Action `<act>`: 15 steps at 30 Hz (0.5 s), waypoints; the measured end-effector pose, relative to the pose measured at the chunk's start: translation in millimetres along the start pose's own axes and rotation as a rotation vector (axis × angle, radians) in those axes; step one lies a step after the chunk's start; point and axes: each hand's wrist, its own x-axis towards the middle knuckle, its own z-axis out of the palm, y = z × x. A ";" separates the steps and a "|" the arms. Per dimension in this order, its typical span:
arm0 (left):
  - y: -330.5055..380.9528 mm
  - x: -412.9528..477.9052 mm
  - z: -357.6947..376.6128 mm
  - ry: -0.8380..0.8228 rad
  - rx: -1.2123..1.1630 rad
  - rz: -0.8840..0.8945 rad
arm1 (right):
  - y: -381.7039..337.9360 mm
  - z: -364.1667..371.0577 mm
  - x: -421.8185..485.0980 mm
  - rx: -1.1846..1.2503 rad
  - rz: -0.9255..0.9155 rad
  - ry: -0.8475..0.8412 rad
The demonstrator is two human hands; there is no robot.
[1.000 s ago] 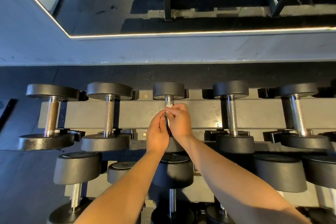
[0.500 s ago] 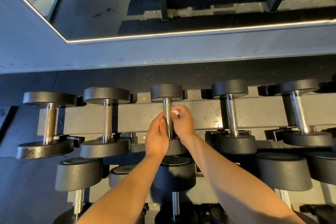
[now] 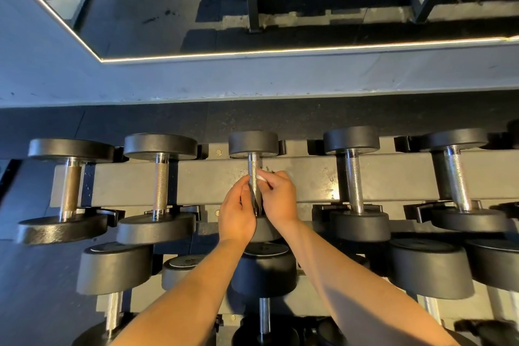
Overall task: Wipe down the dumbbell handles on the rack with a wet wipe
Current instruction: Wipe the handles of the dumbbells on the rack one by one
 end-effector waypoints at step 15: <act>2.7 -0.2 -1.3 -0.008 0.003 -0.018 | -6.5 5.3 -0.1 0.076 -0.003 -0.038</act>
